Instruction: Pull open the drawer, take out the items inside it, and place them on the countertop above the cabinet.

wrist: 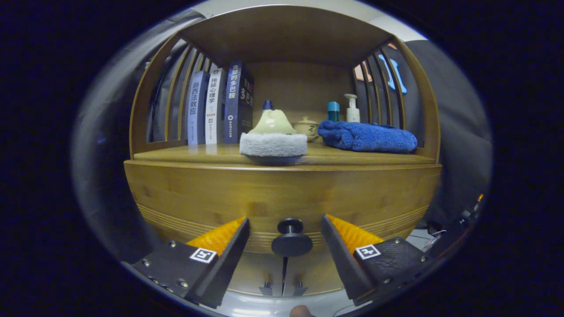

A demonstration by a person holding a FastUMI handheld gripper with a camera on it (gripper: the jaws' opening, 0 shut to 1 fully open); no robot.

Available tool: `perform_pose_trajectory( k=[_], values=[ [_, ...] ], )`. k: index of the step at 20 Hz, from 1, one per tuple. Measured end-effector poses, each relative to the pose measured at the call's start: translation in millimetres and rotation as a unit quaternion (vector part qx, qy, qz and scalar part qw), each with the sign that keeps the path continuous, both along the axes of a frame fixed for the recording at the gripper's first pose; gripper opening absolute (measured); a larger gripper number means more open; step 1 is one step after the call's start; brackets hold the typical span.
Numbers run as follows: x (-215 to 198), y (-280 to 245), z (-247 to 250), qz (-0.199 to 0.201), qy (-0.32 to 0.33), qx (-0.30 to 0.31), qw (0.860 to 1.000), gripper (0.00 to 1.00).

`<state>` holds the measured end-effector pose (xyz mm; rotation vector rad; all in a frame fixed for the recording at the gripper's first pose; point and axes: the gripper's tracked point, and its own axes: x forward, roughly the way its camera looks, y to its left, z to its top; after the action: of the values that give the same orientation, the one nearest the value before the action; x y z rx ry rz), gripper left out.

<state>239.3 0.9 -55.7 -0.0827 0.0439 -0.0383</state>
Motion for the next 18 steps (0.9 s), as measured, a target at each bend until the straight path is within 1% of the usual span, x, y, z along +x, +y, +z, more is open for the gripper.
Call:
perform_pose_trajectory(
  k=[2,3,5,7,10,12,13,14,16,18],
  values=[
    [0.0,1.9,3.9,0.001,-0.001,0.019,1.0,0.99],
    [-3.2,6.6,8.7,0.01,-0.004,0.032,0.999,0.99],
    [-13.3,9.7,34.0,0.017,-0.035,0.032,0.999,0.99],
    [-32.6,10.0,56.7,0.016,-0.055,-0.01,0.998,0.99],
    [-76.4,15.5,88.3,0.016,-0.078,-0.074,0.994,0.99],
    [-109.2,16.9,116.6,0.006,-0.123,-0.108,0.987,0.99],
    [-129.5,21.2,132.6,0.008,-0.142,-0.112,0.984,0.99],
    [-152.1,25.6,143.9,0.016,-0.154,-0.106,0.982,0.99],
    [-186.3,30.8,157.8,0.035,-0.161,-0.075,0.984,0.97],
    [-213.4,26.9,167.2,0.037,-0.15,-0.042,0.987,0.95]
  ],
)
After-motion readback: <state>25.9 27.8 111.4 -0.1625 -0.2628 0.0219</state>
